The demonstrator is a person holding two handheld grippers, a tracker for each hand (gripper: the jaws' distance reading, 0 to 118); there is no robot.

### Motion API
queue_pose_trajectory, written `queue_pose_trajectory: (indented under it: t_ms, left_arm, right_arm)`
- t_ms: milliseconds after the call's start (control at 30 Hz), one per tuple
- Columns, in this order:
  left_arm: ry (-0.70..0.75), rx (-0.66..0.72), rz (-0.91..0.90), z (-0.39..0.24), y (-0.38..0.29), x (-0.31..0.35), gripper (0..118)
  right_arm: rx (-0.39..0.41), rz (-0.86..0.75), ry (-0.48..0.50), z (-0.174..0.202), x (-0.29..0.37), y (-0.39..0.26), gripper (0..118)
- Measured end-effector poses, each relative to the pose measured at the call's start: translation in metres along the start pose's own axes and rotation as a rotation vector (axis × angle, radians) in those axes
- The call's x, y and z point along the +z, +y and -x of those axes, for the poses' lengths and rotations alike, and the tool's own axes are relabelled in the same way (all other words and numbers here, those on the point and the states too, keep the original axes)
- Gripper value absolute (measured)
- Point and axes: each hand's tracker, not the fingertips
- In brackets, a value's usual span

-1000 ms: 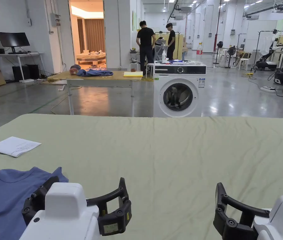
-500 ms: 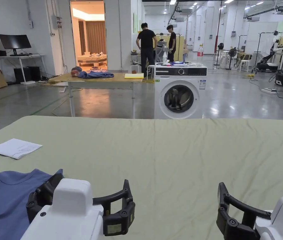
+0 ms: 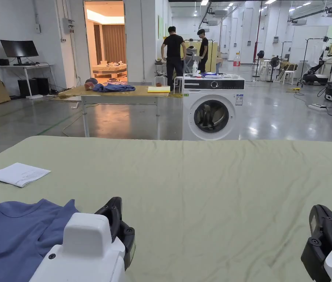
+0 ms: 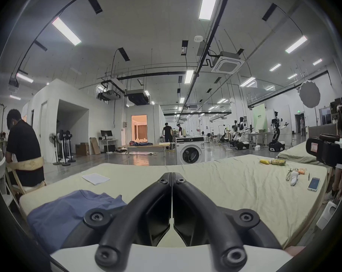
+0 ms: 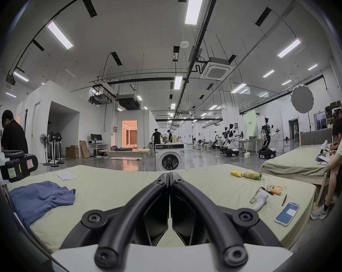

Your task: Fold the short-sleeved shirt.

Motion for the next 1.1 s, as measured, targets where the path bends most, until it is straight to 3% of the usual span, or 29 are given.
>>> queue_pose_trajectory:
  t_ms: [167, 400, 533, 600, 667, 800, 867, 933, 967, 1000, 1033, 1067, 1100]
  left_arm:
    - [0.065, 0.013, 0.045, 0.033, -0.003, 0.006, 0]
    - [0.464, -0.024, 0.091, 0.142, -0.001, 0.066, 0]
    - [0.565, 0.004, 0.103, 0.174, -0.007, 0.089, 0]
    - [0.571, 0.015, 0.133, 0.177, -0.012, 0.089, 0]
    - [0.589, -0.016, 0.146, 0.176, -0.021, 0.082, 0]
    - [0.511, 0.077, 0.158, 0.187, -0.021, 0.055, 0]
    - [0.51, 0.037, 0.188, 0.2, -0.014, 0.019, 0]
    - [0.436, 0.011, 0.329, 0.229, -0.011, -0.028, 1]
    - [0.37, 0.051, 0.387, 0.253, -0.015, -0.058, 9]
    - [0.332, 0.078, 0.467, 0.275, -0.022, -0.087, 26]
    - [0.306, 0.107, 0.55, 0.292, -0.03, -0.112, 66]
    - [0.273, 0.139, 0.636, 0.309, -0.039, -0.137, 88]
    - [0.226, 0.189, 0.694, 0.327, -0.053, -0.161, 97]
  right_arm:
    - [0.001, 0.029, 0.043, 0.017, -0.015, -0.003, 0]
    - [-0.013, 0.08, 0.357, 0.116, -0.045, -0.009, 0]
    - [0.021, 0.064, 0.462, 0.155, -0.046, -0.01, 0]
    - [-0.001, 0.065, 0.498, 0.157, -0.048, -0.009, 0]
    - [-0.075, 0.086, 0.555, 0.151, -0.056, -0.008, 0]
    - [-0.058, 0.119, 0.503, 0.138, -0.066, -0.007, 0]
    - [-0.038, 0.138, 0.464, 0.13, -0.071, -0.01, 0]
    - [-0.037, 0.177, 0.434, 0.12, -0.077, -0.016, 0]
    - [-0.043, 0.21, 0.414, 0.115, -0.081, -0.02, 0]
    - [-0.047, 0.237, 0.399, 0.11, -0.085, -0.024, 0]
    - [-0.05, 0.26, 0.387, 0.106, -0.087, -0.026, 0]
    - [-0.051, 0.285, 0.367, 0.102, -0.091, -0.031, 0]
    - [-0.047, 0.307, 0.34, 0.099, -0.095, -0.036, 0]
